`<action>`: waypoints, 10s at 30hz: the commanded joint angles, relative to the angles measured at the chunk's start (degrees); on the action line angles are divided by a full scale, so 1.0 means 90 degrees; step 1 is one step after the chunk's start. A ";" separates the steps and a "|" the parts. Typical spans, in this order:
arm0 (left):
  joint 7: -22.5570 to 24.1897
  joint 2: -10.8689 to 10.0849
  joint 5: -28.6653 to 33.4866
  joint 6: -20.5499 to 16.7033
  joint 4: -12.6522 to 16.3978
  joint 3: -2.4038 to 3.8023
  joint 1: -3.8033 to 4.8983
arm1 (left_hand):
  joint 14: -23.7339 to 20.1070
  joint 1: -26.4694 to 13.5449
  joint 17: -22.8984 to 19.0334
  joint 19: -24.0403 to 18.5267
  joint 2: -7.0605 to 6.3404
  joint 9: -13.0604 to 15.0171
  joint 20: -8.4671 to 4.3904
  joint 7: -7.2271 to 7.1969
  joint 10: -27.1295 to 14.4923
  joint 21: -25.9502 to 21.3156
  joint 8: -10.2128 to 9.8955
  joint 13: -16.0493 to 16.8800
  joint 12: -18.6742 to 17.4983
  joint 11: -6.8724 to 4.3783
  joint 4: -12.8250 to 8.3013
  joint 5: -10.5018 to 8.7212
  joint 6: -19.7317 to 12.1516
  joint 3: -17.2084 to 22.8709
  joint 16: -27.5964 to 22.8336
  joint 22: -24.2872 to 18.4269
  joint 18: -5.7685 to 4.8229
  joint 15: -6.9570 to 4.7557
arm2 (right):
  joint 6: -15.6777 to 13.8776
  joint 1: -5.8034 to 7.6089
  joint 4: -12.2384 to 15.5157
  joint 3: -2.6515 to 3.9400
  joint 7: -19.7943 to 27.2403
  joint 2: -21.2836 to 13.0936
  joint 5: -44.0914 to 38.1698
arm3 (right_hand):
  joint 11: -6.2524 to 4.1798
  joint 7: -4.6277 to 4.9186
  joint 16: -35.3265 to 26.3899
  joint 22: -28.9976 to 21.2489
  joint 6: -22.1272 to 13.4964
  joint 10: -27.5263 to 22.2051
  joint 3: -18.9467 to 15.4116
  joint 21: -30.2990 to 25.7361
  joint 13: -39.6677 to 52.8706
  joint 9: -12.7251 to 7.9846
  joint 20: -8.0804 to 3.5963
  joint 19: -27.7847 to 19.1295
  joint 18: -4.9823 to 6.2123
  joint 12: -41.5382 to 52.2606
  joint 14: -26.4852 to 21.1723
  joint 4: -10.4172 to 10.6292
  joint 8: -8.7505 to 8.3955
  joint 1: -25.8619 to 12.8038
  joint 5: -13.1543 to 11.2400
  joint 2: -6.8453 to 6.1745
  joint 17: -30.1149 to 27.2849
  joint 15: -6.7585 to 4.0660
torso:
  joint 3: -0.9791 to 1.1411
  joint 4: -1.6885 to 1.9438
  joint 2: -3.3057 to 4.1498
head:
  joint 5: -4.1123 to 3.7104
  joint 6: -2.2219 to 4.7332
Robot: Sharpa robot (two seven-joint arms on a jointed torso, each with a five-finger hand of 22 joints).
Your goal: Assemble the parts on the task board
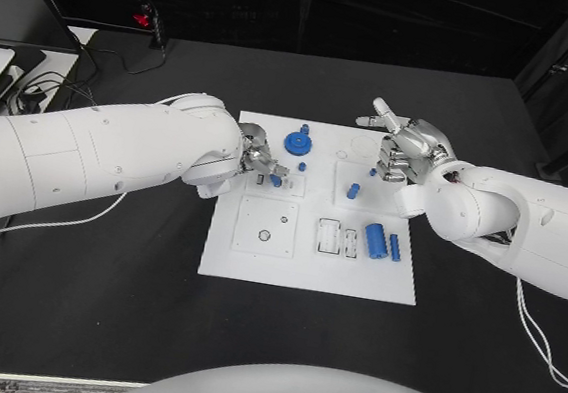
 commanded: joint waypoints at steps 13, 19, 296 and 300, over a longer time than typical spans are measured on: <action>0.0215 -0.0035 0.0047 -0.0132 0.0070 -0.0014 -0.0017 | 0.0656 0.0043 0.1677 0.0687 0.0096 0.0058 0.0020 -0.0027 0.0653 0.0020 0.0135 0.1676 0.0009 -0.0041 -0.0009 0.0048 0.0081 -0.0046 0.0005 0.1677 -0.0041 -0.0009 | 0.0072 -0.0002 -0.0003 0.0004 0.0052 0.0001 0.0007 | 0.0017 0.0397 0.0016 0.1579 -0.0058 0.0674 0.0045 -0.0029 0.1676 -0.0010 -0.0031 0.0473 0.0017 0.0016 0.0661 0.0007 0.0029 0.0022 0.0038 0.0049 0.1678 -0.0009 | 0.0002 -0.0003 0.0001 | -0.0004 -0.0009; 0.0283 -0.0032 0.0061 -0.0150 0.0086 -0.0014 -0.0017 | 0.0656 0.0062 0.1677 0.0687 0.0117 0.0104 0.0007 -0.0060 0.0653 0.0020 0.0219 0.1676 0.0009 -0.0069 -0.0005 0.0049 0.0146 -0.0055 0.0005 0.1677 -0.0041 -0.0028 | 0.0069 -0.0004 -0.0004 0.0004 0.0050 -0.0004 0.0007 | 0.0017 0.0397 0.0016 0.1579 -0.0058 0.0674 0.0045 -0.0029 0.1676 -0.0010 -0.0031 0.0473 0.0017 0.0016 0.0661 0.0007 0.0029 0.0022 0.0038 0.0049 0.1678 -0.0009 | 0.0006 0.0000 0.0003 | -0.0008 -0.0014; -0.0122 -0.0056 0.0301 -0.0670 0.0137 -0.0015 -0.0006 | 0.0656 0.2057 0.1677 0.0687 0.0273 -0.0367 -0.0070 -0.0026 0.0653 0.0020 -0.0474 0.1676 0.0009 -0.0045 -0.0124 -0.0776 0.0516 0.0944 0.0005 0.1677 -0.0041 -0.0090 | 0.0036 -0.0010 -0.0044 0.0005 0.0081 0.0057 0.0006 | 0.0019 0.0400 0.0016 0.1560 -0.0083 0.0674 0.0085 -0.0056 0.1676 -0.0012 -0.0030 0.0439 0.0028 0.0016 0.0661 0.0010 0.0058 0.0038 0.0042 0.0039 0.1678 -0.0008 | 0.0003 0.0001 0.0006 | 0.0184 0.0150; -0.0140 -0.0014 0.0300 -0.0611 0.0101 -0.0015 -0.0008 | 0.0656 0.2031 0.1677 0.0687 0.0274 -0.0370 -0.0070 -0.0025 0.0653 0.0020 -0.0474 0.1676 0.0009 -0.0044 -0.0087 -0.0775 0.0511 0.0956 0.0005 0.1677 -0.0041 -0.0089 | 0.0039 -0.0010 -0.0045 0.0005 0.0080 0.0058 0.0006 | 0.0019 0.0400 0.0016 0.1560 -0.0083 0.0674 0.0085 -0.0056 0.1676 -0.0012 -0.0030 0.0439 0.0028 0.0016 0.0661 0.0010 0.0058 0.0038 0.0042 0.0039 0.1678 -0.0008 | 0.0008 0.0009 0.0005 | 0.0176 0.0139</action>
